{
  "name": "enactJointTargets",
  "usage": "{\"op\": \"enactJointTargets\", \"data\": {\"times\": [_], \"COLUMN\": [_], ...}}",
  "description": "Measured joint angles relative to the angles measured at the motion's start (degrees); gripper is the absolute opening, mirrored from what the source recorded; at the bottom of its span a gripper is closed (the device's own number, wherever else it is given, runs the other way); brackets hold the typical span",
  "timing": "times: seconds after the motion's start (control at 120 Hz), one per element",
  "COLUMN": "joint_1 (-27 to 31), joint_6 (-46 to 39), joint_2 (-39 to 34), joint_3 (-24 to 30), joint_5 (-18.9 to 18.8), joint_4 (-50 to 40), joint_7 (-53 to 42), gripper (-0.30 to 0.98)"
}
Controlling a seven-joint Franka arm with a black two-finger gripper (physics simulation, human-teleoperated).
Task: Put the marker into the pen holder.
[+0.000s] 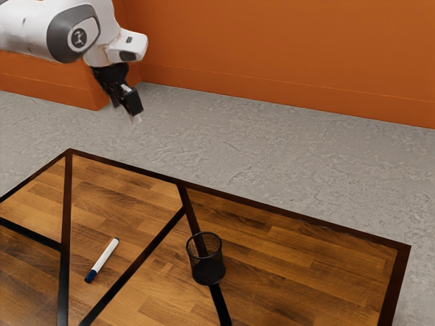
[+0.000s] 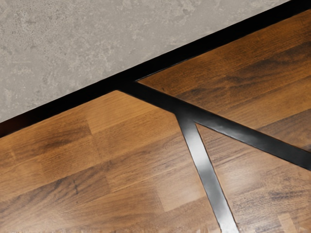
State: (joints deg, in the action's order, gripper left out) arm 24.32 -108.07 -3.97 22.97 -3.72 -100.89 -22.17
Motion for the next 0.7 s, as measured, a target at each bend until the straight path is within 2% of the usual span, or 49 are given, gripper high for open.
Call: {"op": "enactJointTargets", "data": {"times": [0.15,0.342,0.458,0.7], "joint_1": [-0.76,1.49,3.32,4.89], "joint_6": [7.24,10.77,6.40,-6.63], "joint_2": [1.72,0.18,-0.16,1.03], "joint_3": [0.48,0.77,0.89,0.94], "joint_5": [-0.18,-0.03,0.00,2.82], "joint_4": [-0.39,-13.10,-22.44,-31.82], "joint_7": [-2.97,-2.68,-2.36,-0.73], "gripper": [0.66,0.67,0.68,0.68]}}
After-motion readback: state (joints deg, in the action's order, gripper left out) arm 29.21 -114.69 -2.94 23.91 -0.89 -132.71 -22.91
